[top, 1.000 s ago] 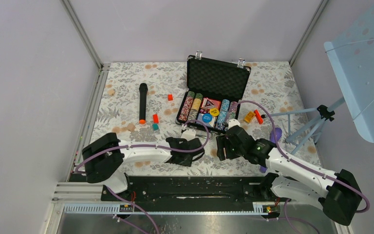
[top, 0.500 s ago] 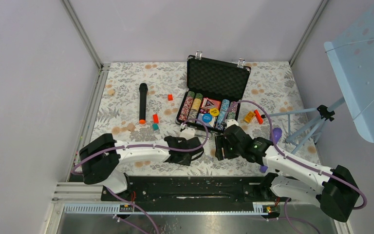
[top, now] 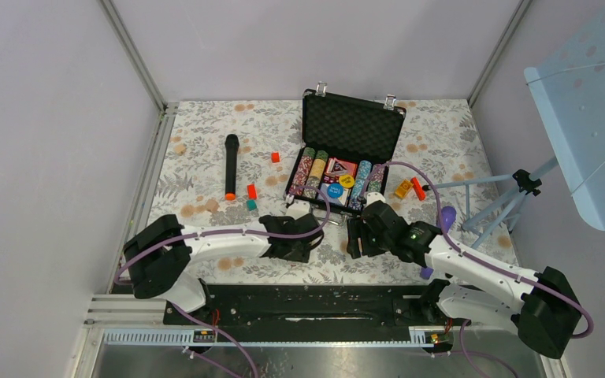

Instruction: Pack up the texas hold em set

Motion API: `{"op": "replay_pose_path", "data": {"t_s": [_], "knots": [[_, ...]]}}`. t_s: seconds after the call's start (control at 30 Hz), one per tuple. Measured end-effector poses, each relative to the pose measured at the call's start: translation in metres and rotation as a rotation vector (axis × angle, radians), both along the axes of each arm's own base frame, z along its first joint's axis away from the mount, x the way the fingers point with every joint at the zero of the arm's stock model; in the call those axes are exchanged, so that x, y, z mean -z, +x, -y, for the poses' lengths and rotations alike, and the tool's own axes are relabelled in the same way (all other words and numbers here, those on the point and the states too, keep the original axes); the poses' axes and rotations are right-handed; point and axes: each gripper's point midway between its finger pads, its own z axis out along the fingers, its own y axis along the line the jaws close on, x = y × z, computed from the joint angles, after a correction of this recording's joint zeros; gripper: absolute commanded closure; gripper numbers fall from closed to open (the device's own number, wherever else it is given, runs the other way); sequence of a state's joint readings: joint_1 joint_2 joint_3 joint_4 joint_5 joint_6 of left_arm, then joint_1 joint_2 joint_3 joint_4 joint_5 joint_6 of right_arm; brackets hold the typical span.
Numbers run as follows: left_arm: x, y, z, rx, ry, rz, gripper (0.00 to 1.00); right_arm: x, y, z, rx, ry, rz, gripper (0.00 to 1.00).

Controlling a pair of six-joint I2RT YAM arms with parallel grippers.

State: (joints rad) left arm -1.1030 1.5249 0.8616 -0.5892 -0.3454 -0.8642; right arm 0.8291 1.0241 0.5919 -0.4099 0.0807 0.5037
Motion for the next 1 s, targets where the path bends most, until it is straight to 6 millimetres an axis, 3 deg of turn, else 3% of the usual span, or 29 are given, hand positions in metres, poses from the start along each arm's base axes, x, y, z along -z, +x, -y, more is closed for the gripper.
{"op": "replay_pose_path", "data": {"t_s": [0.4,0.73,1.0], "knots": [[0.013,-0.006,0.007,0.018,-0.028,-0.035,0.42,0.0,0.0,-0.001,0.003,0.012,-0.013,0.3],[0.014,-0.005,0.003,0.015,-0.021,-0.026,0.59,0.0,0.0,-0.001,0.003,0.012,-0.014,0.3],[0.014,-0.004,0.006,0.016,-0.039,-0.016,0.62,0.0,0.0,-0.001,0.003,0.012,-0.014,0.3]]}}
